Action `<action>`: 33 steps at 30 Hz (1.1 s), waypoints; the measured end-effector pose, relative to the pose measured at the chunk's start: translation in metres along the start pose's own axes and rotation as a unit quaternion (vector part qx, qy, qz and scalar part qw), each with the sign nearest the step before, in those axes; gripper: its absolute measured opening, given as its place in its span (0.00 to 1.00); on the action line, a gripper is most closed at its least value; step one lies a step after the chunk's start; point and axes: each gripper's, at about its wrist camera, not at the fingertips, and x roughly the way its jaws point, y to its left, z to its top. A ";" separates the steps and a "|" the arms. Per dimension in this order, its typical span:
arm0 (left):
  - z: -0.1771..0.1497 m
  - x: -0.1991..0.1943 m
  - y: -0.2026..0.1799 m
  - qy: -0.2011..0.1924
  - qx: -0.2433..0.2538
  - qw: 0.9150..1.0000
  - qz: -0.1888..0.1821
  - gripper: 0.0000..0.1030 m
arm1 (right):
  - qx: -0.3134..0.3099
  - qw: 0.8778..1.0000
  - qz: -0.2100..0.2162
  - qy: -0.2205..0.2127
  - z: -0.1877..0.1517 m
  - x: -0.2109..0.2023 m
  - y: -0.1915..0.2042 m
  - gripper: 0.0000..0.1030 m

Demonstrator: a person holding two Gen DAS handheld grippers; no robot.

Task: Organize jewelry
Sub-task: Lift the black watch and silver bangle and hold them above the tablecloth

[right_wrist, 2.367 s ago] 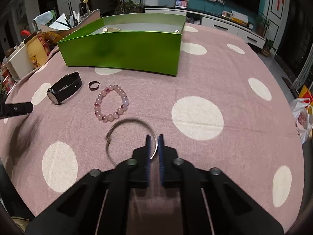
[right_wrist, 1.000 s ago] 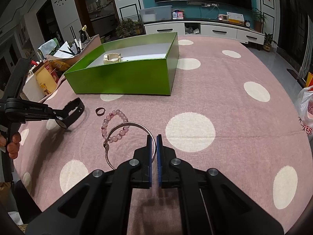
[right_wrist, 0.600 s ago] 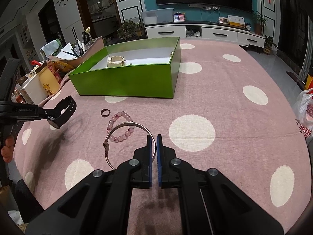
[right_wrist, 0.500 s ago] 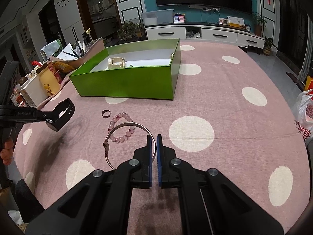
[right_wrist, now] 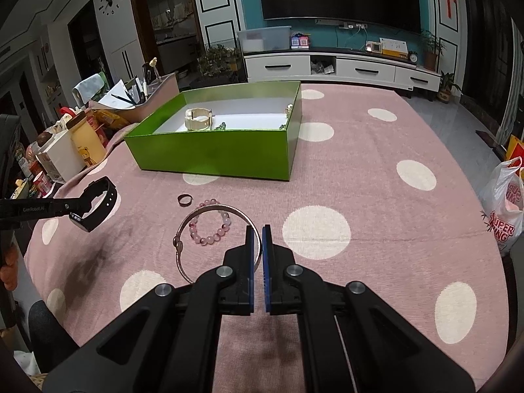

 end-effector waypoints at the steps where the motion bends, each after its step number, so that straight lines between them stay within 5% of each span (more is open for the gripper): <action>1: -0.001 -0.001 0.000 -0.002 0.001 1.000 0.001 0.05 | 0.000 1.000 0.000 -0.001 0.000 -0.001 0.000 0.04; 33: -0.001 -0.025 -0.004 -0.044 0.023 0.999 0.021 0.05 | -0.013 0.999 0.004 -0.047 0.019 -0.032 0.011 0.04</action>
